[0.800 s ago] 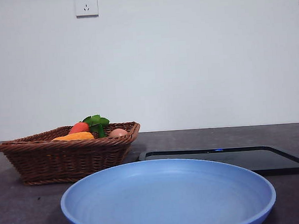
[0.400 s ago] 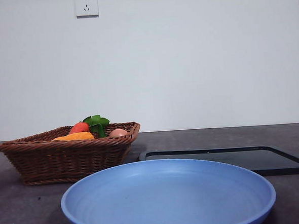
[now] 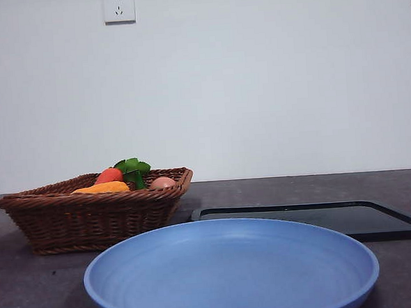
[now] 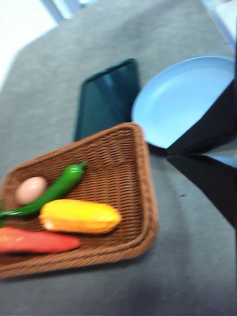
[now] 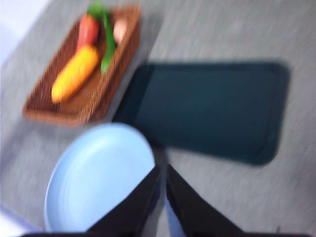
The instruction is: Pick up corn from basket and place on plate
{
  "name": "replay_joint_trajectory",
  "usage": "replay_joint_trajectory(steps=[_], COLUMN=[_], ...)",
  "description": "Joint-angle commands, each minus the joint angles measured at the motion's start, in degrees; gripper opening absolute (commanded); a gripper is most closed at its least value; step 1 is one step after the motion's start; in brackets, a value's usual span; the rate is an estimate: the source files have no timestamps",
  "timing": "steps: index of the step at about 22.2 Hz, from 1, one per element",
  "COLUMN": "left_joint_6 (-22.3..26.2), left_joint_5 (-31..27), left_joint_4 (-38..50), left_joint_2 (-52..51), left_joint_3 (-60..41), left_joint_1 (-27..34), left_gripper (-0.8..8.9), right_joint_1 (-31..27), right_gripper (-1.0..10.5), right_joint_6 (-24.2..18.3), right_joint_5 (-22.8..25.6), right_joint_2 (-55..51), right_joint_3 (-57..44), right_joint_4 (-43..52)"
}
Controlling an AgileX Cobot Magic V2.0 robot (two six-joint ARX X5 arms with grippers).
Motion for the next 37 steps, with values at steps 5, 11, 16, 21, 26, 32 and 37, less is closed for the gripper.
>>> replay_joint_trajectory(steps=[5,11,16,21,26,32,37], left_joint_6=[5.95,5.81,4.79,4.74,4.76,4.57,4.57], left_joint_5=[0.33,0.33,0.33,0.33,0.33,0.33,0.33], left_joint_4=[-4.72,-3.98,-2.86,-2.86,-2.84,-2.86,-2.86], left_joint_2=[4.68,5.07,5.09,5.07,5.07,5.07,5.07], left_joint_3=[1.05,1.05,1.05,1.05,1.05,1.05,1.05], left_joint_1=[-3.74,-4.07,-4.09,-4.09,-4.09,-4.09,-4.09], left_gripper=[0.07,1.08,4.32,4.30,4.30,4.30,4.30], right_joint_1=[7.23,9.25,9.25,9.60,14.88,18.56,20.98], right_gripper=[0.0,0.3,3.3,3.3,3.1,3.1,2.5], right_joint_6=[-6.10,-5.86,-3.63,-2.80,-2.60,-2.62,-2.64], right_joint_5=[0.37,0.28,0.09,0.00,0.20,0.50,0.61], right_joint_2=[10.05,11.80,12.13,15.52,24.79,39.30,47.15], right_joint_3=[2.86,2.91,2.91,2.91,2.91,2.91,2.91], right_joint_4=[-5.40,-4.57,-4.52,-3.32,1.18,8.07,12.24])
